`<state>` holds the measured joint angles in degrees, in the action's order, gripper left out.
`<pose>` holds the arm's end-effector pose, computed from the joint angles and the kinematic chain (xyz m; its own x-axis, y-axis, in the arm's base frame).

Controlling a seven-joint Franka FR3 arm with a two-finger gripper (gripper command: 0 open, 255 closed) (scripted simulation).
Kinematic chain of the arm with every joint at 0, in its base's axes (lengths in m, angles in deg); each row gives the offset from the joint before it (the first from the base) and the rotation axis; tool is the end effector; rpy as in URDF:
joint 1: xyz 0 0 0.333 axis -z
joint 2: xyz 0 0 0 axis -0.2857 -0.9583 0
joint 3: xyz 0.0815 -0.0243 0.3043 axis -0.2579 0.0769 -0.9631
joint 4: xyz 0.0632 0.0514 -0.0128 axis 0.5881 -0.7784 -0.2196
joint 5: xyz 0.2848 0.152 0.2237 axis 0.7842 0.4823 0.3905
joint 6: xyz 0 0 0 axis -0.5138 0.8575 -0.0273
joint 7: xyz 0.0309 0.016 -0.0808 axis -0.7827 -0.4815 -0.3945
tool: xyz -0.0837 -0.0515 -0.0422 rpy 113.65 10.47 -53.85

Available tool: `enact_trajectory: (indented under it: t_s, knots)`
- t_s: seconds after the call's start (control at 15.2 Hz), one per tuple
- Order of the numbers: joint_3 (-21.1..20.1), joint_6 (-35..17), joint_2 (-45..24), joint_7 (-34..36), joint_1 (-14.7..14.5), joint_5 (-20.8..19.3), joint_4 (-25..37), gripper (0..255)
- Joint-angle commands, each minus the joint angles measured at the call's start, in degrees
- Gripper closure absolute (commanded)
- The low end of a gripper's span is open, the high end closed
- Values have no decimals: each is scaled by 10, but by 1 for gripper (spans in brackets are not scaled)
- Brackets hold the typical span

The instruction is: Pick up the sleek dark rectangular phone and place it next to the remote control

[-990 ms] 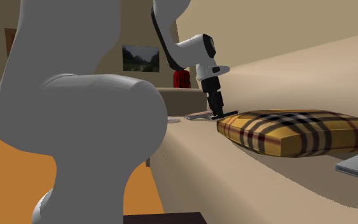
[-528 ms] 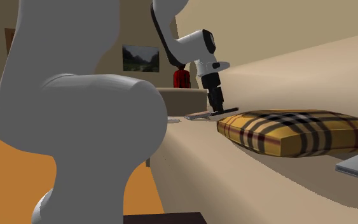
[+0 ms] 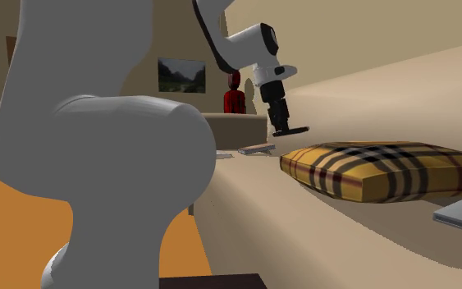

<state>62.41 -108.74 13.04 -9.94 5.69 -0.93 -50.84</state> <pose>0.4846 -0.3024 0.4805 -0.0059 -0.9725 0.2327 -0.9887 0.0404 0.1441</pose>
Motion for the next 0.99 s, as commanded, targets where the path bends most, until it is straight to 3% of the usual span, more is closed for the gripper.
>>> enact_trajectory:
  t_s: [0.0, 0.53, 0.92]
  knots:
    - [0, 16, 5, -4, 0, 1, 11, 255]
    - [-2, 74, 10, -18, -2, 4, 65, 255]
    - [32, 27, 86, -67, 30, -13, -41, 255]
